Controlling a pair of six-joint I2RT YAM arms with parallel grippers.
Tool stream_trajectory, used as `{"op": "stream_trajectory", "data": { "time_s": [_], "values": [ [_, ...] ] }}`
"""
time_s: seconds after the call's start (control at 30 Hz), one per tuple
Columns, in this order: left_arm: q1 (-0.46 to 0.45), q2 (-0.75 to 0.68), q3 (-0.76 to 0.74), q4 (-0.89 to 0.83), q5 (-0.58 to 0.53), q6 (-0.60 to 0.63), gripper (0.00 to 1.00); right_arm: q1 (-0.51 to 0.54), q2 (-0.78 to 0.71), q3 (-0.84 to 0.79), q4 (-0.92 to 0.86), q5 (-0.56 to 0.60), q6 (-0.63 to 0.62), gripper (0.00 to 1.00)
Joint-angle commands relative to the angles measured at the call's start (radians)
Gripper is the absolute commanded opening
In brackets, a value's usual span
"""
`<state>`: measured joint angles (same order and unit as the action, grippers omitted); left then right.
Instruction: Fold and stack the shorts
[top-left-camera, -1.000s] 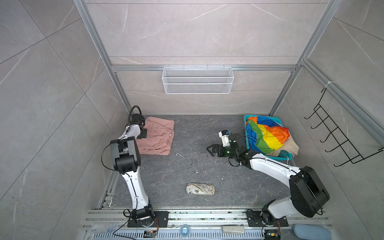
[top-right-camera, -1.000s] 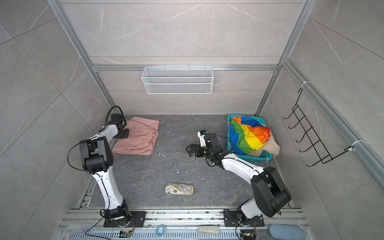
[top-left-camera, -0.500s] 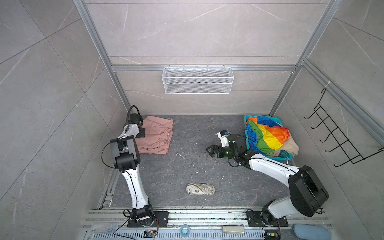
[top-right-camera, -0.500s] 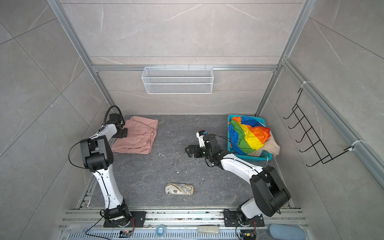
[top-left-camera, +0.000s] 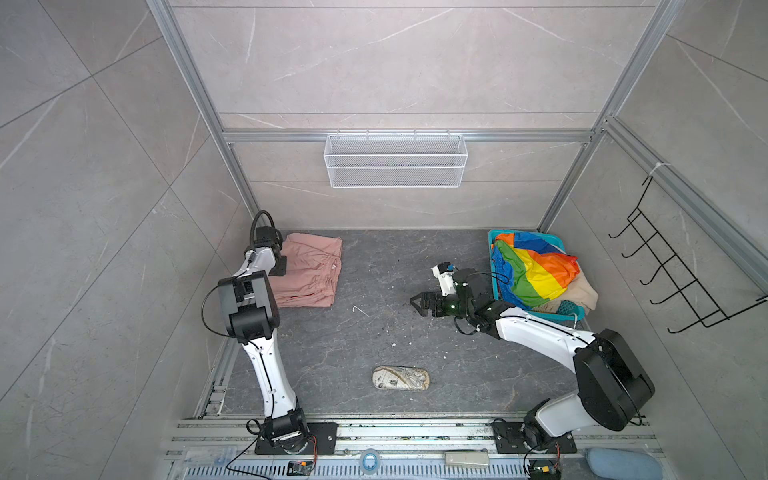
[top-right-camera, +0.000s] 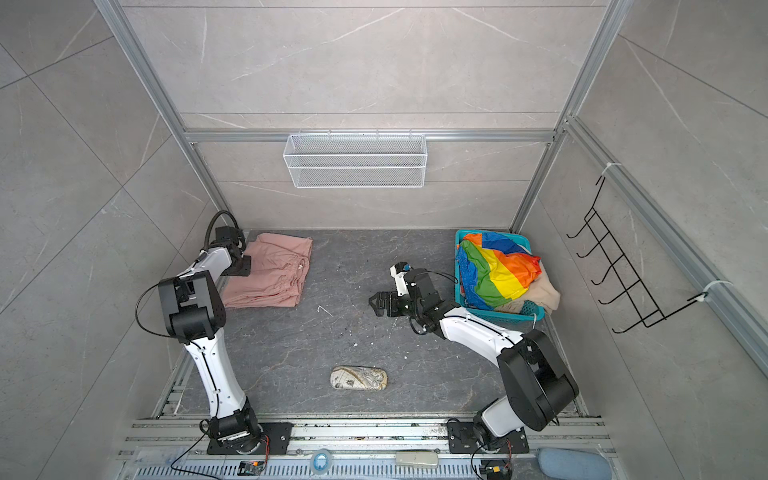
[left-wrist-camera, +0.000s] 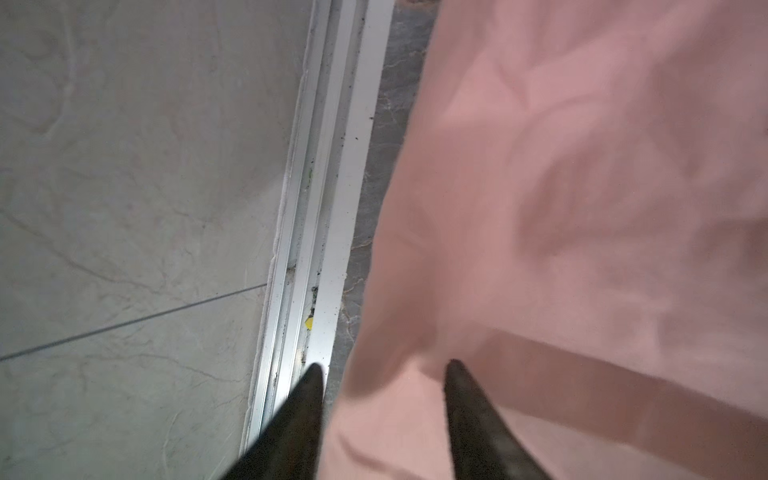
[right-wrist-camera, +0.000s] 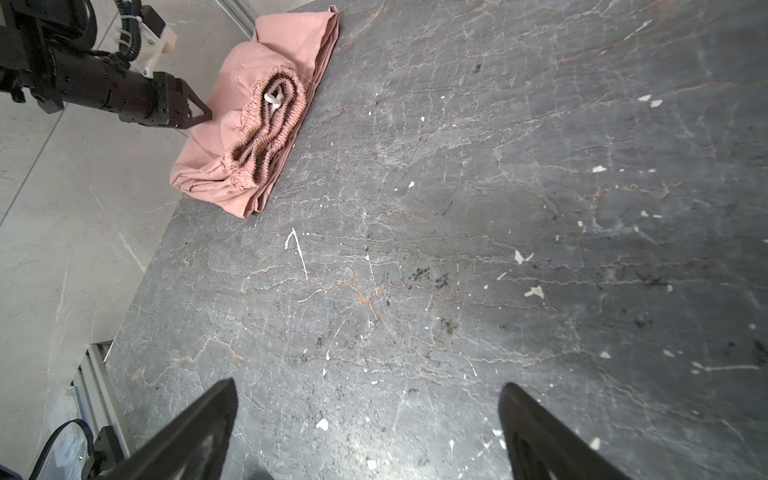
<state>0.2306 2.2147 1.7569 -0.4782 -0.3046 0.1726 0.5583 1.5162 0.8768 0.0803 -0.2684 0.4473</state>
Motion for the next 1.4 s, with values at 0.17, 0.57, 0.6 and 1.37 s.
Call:
{"op": "stream_trajectory", "data": {
  "time_s": [0.17,0.57,0.6,1.37],
  "values": [
    [-0.026,-0.220,-0.017,-0.027,0.137,-0.244,1.00,0.009,-0.007,0.006,0.012,0.054,-0.046,0.99],
    [-0.592,-0.586,-0.268,0.267,0.001,-0.211,1.00,-0.183,-0.165,0.129,-0.369,0.436,0.035,0.99],
    [-0.641,-0.591,-0.274,0.292,-0.003,-0.204,1.00,-0.218,-0.175,0.137,-0.395,0.450,0.041,0.99],
    [-1.306,-0.172,-0.087,0.656,-0.312,0.335,1.00,-0.791,0.128,0.299,-0.448,0.311,0.145,0.99]
  ]
}}
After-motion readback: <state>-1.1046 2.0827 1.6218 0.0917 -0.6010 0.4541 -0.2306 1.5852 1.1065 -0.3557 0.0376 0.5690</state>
